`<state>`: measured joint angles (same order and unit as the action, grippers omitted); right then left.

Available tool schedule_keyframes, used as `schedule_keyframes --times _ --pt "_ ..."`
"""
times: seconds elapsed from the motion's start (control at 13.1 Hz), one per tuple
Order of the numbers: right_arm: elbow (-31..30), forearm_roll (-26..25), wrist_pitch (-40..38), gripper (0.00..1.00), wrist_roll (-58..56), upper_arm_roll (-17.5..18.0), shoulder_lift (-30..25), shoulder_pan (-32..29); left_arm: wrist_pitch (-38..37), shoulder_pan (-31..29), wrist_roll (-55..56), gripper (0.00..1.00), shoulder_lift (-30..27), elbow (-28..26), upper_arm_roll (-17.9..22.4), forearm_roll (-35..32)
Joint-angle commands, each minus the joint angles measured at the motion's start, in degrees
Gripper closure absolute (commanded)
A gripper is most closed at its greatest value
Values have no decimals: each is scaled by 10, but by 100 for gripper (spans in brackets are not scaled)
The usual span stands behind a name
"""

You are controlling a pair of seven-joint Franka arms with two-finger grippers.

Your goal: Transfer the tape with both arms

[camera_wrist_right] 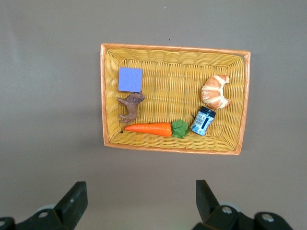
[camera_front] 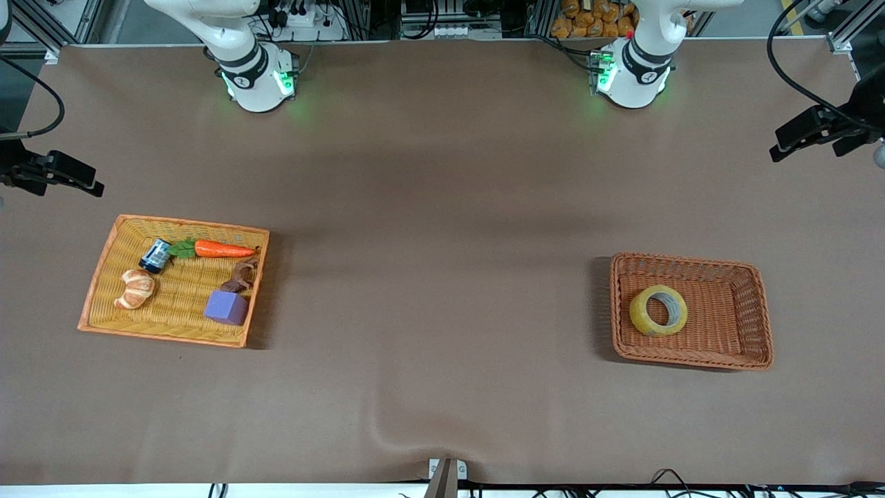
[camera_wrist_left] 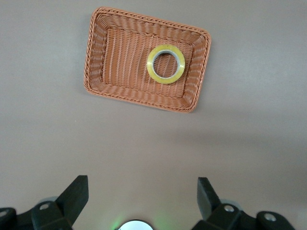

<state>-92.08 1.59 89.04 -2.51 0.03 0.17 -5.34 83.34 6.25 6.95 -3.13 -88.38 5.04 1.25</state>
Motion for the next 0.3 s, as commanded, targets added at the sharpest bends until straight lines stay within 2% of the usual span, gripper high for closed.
schedule_keyframes --times 0.0,0.23 --pt "-13 -2 6 0 9 -2 -13 5 -8 1 4 0 -2 5 1 2" --pt "-13 -2 8 0 9 -2 -14 5 -9 2 7 0 -2 9 3 1"
